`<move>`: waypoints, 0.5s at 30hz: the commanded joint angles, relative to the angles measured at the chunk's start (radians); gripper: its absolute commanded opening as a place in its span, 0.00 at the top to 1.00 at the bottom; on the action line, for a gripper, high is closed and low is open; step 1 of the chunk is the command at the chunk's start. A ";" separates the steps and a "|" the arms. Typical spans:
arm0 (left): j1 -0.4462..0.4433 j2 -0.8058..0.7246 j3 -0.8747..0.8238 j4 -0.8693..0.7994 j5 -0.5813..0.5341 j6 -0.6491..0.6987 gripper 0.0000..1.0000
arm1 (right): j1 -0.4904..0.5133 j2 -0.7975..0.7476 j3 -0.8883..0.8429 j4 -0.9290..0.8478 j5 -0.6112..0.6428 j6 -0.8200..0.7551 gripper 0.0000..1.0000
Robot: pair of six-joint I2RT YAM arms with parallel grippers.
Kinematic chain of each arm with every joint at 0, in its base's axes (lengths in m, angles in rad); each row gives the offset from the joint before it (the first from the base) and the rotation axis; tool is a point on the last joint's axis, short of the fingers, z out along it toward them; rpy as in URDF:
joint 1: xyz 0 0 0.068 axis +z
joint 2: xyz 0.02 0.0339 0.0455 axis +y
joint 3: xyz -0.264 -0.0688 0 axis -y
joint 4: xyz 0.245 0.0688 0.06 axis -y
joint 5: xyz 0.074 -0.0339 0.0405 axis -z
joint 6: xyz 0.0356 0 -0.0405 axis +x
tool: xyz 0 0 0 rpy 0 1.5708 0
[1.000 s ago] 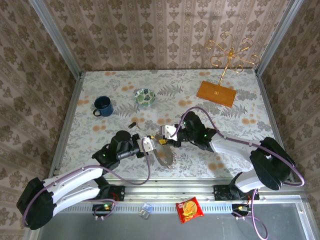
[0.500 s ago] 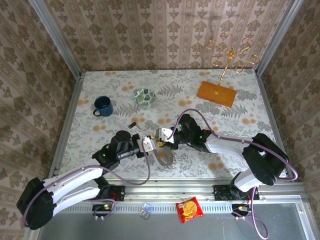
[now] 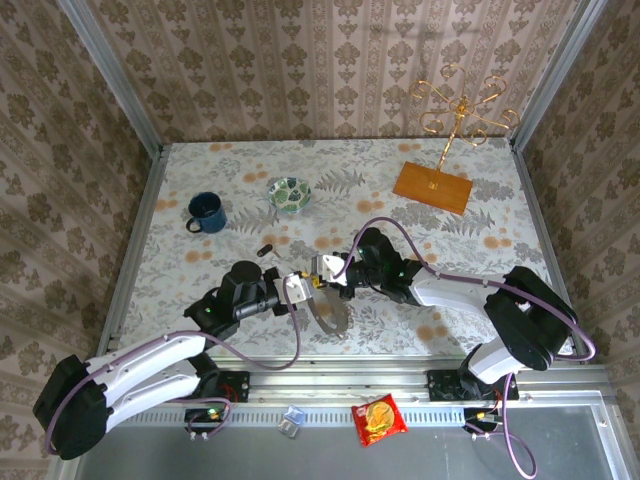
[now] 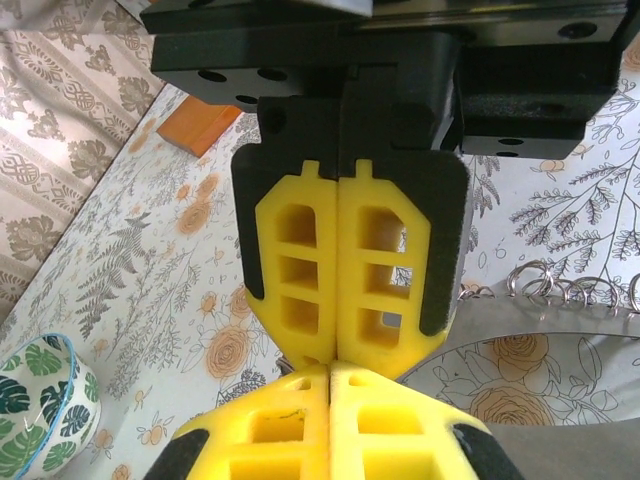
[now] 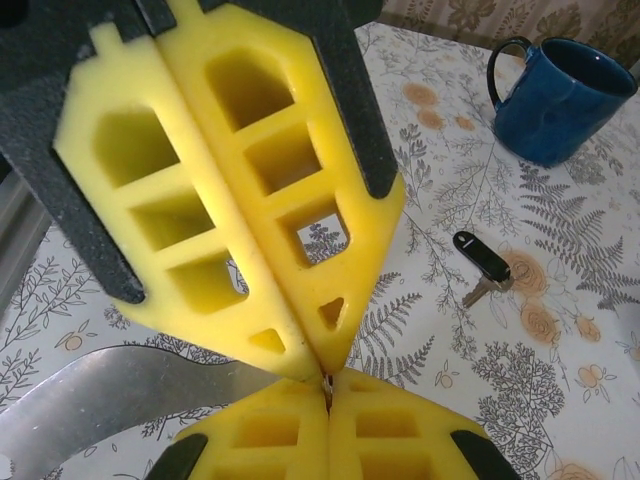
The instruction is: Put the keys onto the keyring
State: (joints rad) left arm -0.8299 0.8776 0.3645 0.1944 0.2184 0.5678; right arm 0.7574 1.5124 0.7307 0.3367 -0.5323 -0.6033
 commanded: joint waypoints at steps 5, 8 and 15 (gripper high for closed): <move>0.073 -0.157 -0.007 0.049 -0.087 -0.173 0.48 | -0.009 -0.041 -0.021 0.063 -0.021 0.012 1.00; 0.122 -0.260 -0.033 0.015 -0.059 -0.205 0.41 | -0.014 -0.068 -0.045 0.093 -0.036 0.031 1.00; 0.161 -0.299 -0.077 -0.049 0.125 -0.221 0.53 | -0.018 -0.113 -0.060 0.092 -0.070 0.061 1.00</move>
State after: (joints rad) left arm -0.6731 0.5648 0.3244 0.1810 0.2398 0.3855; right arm 0.7429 1.4406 0.6777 0.3943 -0.5579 -0.5667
